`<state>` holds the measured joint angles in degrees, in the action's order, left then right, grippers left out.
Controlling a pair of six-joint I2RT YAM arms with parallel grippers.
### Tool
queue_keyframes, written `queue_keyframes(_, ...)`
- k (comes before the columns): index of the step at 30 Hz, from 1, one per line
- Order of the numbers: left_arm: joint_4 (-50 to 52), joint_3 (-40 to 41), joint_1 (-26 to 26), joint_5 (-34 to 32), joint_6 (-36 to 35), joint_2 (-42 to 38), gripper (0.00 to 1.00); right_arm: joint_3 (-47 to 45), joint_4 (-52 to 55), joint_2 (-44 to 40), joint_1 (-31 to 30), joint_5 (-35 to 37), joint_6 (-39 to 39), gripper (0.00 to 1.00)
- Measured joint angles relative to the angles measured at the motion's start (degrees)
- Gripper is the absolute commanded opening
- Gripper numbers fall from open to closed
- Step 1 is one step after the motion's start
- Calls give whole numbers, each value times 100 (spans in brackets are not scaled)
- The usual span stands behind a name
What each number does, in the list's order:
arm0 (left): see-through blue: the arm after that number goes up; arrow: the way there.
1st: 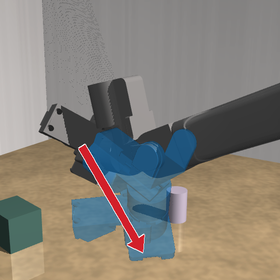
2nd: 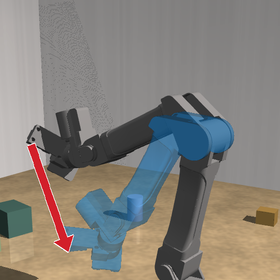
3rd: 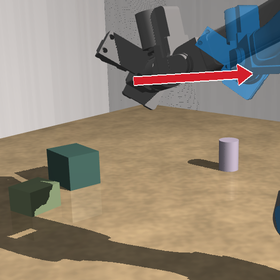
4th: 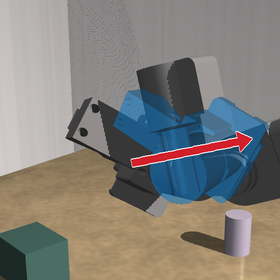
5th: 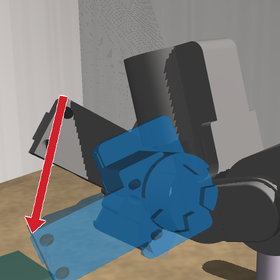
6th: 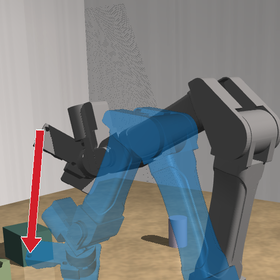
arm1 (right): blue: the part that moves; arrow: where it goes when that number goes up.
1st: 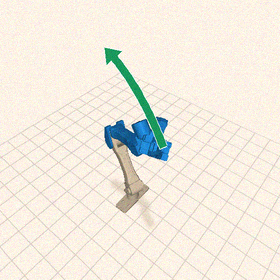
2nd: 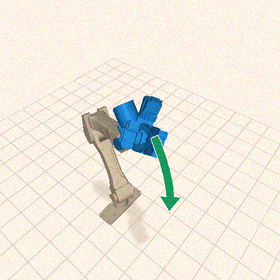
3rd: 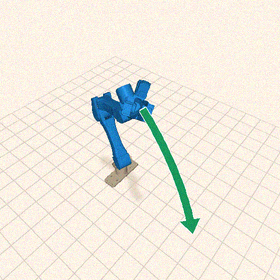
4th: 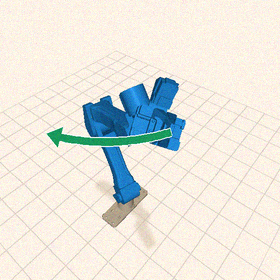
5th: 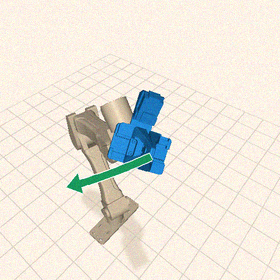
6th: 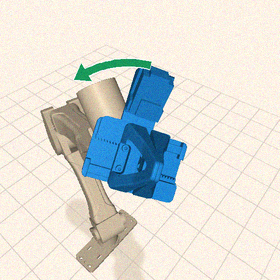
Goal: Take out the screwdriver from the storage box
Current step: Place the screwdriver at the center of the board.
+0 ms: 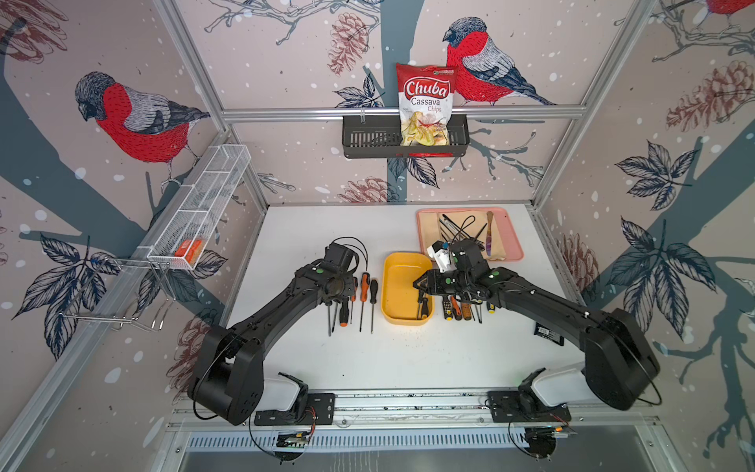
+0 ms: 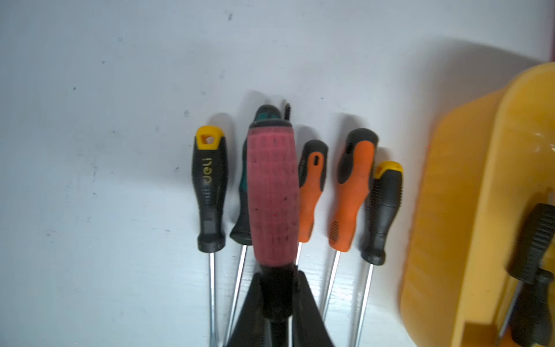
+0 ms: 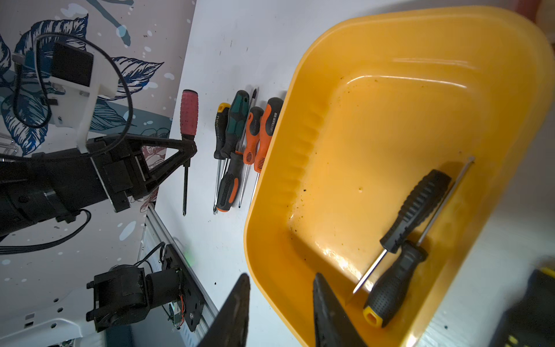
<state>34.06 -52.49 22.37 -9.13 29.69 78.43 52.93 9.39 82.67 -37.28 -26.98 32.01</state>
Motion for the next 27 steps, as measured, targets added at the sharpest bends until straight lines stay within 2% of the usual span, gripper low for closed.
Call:
queue_keyframes(11,-138,468,-951,-11,-610,155,3,42,-162,125,-223,254,243,36)
queue_keyframes(24,-413,621,-1176,11,-916,730,8,52,-184,181,-245,321,264,36)
queue_keyframes(27,-455,629,-1178,13,-922,809,13,52,-175,181,-245,350,262,36)
